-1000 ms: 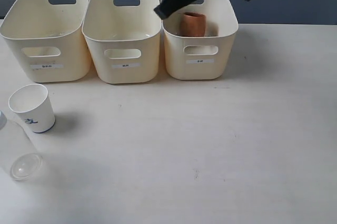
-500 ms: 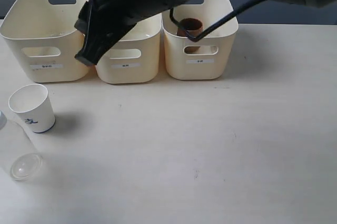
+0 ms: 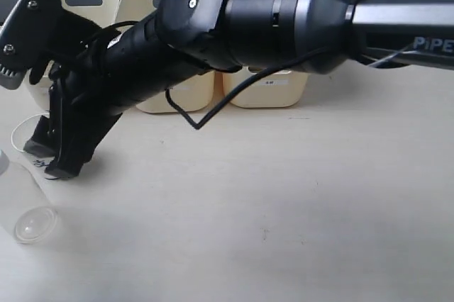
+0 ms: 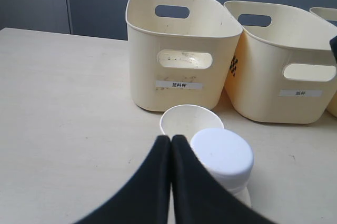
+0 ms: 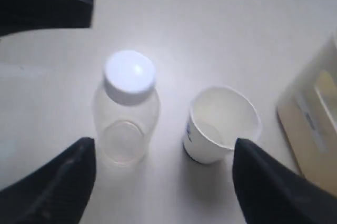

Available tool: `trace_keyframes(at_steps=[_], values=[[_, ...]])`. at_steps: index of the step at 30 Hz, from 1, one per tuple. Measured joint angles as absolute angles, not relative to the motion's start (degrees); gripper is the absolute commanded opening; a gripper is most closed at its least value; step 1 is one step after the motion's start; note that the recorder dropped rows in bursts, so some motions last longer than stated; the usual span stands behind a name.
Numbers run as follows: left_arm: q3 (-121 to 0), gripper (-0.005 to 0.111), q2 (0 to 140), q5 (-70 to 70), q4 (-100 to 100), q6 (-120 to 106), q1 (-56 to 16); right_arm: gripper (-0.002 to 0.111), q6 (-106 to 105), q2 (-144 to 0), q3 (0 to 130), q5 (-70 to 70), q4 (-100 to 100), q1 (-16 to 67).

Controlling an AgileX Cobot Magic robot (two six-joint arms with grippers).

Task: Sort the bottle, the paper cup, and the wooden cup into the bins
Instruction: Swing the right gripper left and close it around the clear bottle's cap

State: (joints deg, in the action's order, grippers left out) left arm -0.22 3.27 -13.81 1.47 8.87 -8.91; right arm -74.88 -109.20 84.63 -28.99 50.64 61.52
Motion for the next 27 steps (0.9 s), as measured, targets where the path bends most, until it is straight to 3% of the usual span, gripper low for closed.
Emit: trace_keyframes(at_steps=[6,27], values=[[-0.2,0.0,3.3,-13.8,1.5,8.9,-8.9,0.069,-90.6,-111.0,85.3,-33.0,65.9,61.7],[-0.2,0.0,3.3,-13.8,1.5,8.9,-8.9,0.069,-98.1,-121.0,92.5,-33.3,69.5,61.3]])
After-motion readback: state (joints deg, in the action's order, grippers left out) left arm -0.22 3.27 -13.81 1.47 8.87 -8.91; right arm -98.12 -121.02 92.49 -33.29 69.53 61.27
